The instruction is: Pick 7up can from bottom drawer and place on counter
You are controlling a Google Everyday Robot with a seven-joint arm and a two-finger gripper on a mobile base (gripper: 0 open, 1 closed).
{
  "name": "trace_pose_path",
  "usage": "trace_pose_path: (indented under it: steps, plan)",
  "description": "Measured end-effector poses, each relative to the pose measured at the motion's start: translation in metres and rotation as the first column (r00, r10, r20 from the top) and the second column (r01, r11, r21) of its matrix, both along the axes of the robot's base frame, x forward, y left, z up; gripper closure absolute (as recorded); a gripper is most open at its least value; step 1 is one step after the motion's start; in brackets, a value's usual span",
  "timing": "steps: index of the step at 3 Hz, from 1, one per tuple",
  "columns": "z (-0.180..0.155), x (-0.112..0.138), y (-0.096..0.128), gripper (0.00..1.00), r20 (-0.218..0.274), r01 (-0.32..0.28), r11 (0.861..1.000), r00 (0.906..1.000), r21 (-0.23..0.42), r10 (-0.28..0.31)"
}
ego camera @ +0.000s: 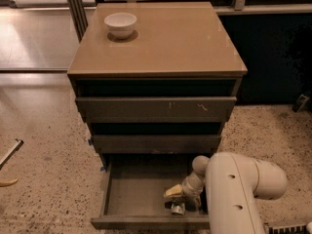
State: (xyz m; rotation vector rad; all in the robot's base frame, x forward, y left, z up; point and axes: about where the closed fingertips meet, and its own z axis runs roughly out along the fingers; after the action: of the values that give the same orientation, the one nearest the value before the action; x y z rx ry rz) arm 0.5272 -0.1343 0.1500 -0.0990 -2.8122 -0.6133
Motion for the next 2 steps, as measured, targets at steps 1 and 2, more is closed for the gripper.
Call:
trace_pose_path:
  steps: [1, 2]
  plan:
    - [-0.003, -0.003, 0.008, 0.0, -0.011, -0.009, 1.0, 0.9999, 0.008, 0.009]
    - [-0.007, -0.006, 0.021, 0.0, -0.024, -0.035, 0.999, 0.9991, 0.014, 0.035]
